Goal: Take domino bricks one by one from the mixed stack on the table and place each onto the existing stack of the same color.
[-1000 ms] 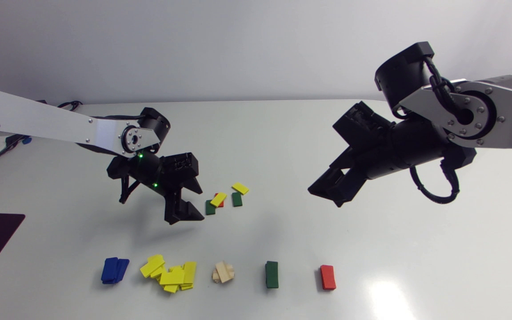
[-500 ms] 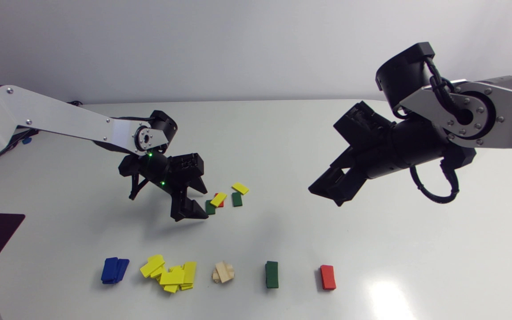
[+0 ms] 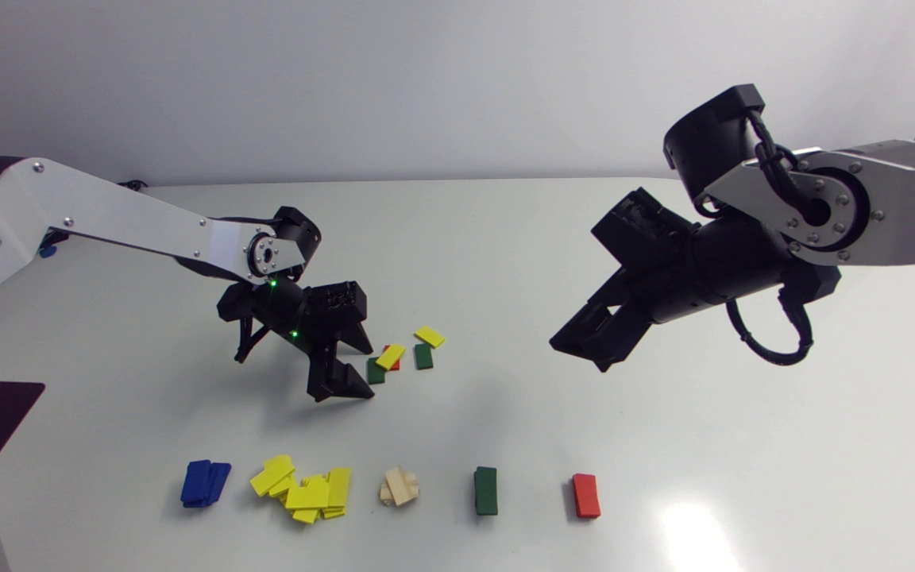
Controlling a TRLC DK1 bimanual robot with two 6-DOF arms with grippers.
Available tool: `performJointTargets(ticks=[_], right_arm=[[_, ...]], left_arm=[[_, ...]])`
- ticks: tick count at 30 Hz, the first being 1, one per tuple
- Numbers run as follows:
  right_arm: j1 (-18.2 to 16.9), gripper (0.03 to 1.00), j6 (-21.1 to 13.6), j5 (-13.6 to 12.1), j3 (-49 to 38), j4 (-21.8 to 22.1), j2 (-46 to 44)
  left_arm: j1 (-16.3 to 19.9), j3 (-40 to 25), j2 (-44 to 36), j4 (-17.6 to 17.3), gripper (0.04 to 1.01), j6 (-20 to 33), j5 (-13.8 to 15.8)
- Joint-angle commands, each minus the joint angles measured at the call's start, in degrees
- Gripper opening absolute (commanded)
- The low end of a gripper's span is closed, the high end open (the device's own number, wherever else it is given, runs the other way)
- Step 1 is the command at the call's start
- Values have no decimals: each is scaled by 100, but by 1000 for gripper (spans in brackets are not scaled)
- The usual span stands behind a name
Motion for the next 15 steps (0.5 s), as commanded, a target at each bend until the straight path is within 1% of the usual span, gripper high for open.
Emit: performJointTargets(ticks=[1, 6, 9, 13, 15], right_arm=[[27, 970, 68, -36, -15, 17, 112], [27, 970, 85, -36, -42, 17, 86], [27, 970, 103, -36, -51, 17, 68], [36, 970, 121, -36, -68, 17, 50], [44, 970, 138, -36, -68, 17, 42]], left_arm=[[-76, 91, 176, -91, 956, 175, 90], [-111, 82, 176, -126, 952, 175, 125], [-111, 91, 167, -135, 921, 175, 125], [-111, 64, 176, -135, 792, 175, 134], [-102, 47, 167, -135, 703, 184, 125]])
